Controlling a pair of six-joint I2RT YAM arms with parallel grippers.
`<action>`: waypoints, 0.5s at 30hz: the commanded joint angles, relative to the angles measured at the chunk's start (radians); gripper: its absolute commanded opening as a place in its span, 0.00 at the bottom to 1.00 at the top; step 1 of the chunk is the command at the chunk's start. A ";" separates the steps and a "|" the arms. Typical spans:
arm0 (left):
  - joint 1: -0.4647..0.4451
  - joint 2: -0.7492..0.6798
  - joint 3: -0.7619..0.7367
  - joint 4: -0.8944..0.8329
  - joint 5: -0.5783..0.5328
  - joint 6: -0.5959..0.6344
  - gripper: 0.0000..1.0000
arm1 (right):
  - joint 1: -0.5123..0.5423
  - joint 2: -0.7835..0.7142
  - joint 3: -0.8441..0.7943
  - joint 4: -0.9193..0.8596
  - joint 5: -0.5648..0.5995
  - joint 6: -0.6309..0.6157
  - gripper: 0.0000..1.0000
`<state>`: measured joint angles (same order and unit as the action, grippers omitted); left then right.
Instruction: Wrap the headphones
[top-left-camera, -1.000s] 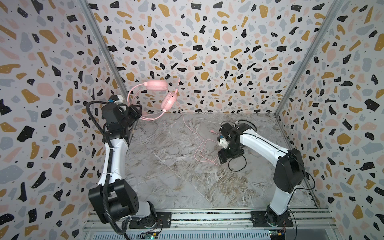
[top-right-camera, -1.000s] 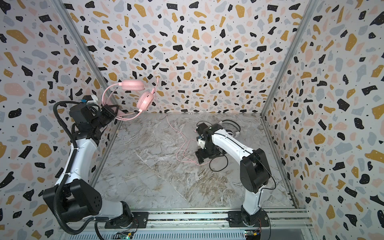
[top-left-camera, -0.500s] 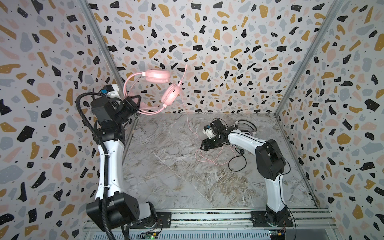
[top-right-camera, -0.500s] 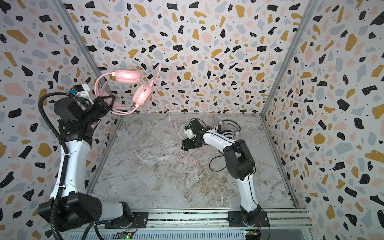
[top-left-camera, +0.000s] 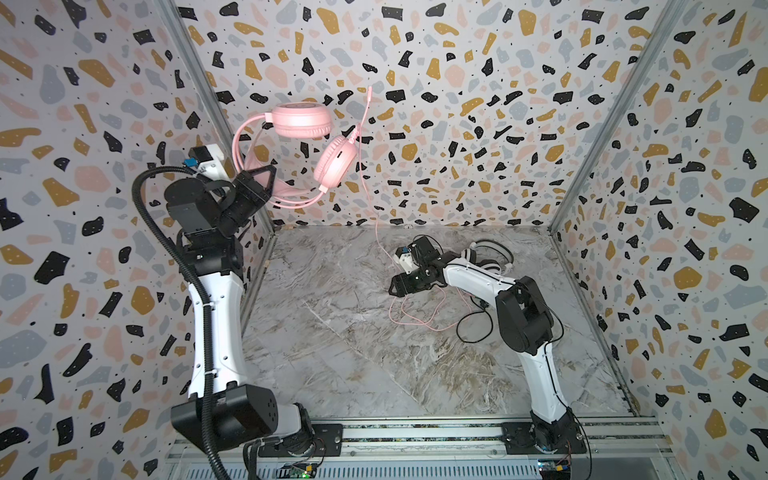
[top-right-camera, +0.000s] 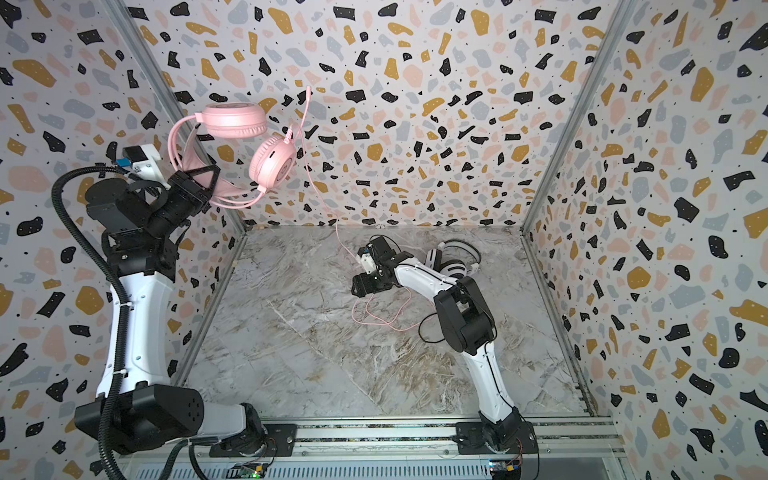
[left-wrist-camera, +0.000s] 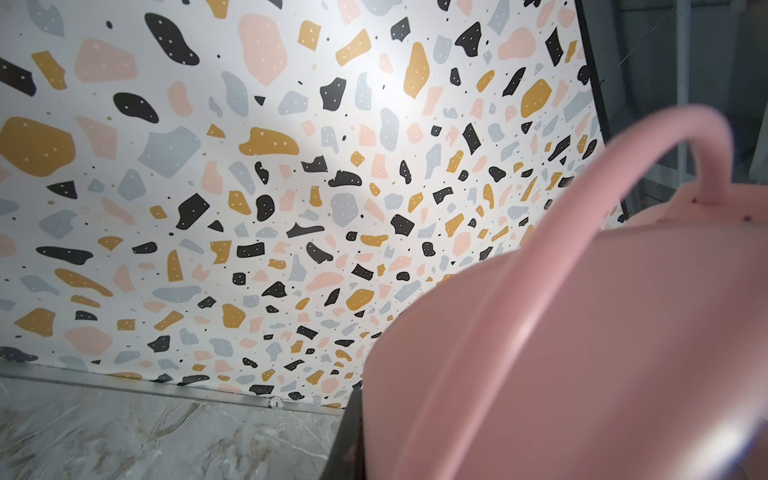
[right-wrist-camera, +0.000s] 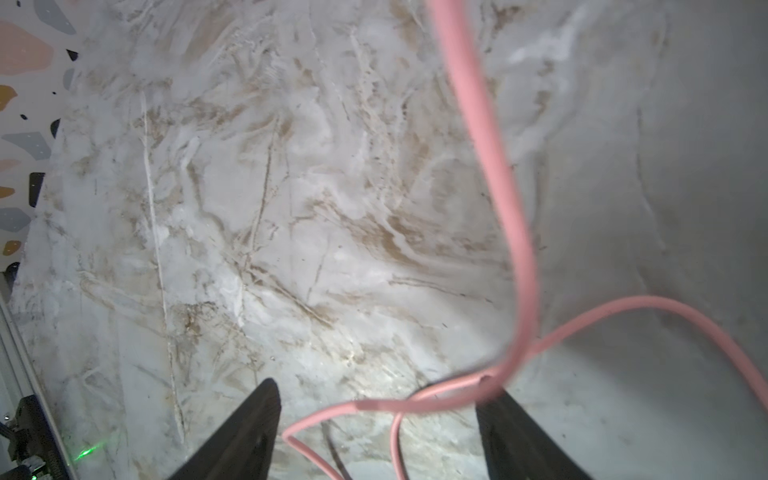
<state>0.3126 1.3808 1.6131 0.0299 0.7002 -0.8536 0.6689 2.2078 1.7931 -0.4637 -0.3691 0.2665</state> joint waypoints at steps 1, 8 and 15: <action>0.004 -0.013 0.047 0.090 0.024 -0.051 0.00 | 0.024 0.001 0.032 -0.013 0.022 0.002 0.76; 0.004 -0.018 0.053 0.087 0.022 -0.053 0.00 | 0.030 0.046 0.033 0.043 -0.050 0.055 0.74; 0.003 -0.016 0.046 0.086 0.023 -0.055 0.00 | 0.036 -0.017 -0.118 0.217 -0.088 0.132 0.52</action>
<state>0.3130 1.3819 1.6184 0.0303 0.7036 -0.8677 0.7040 2.2646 1.7237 -0.3264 -0.4339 0.3546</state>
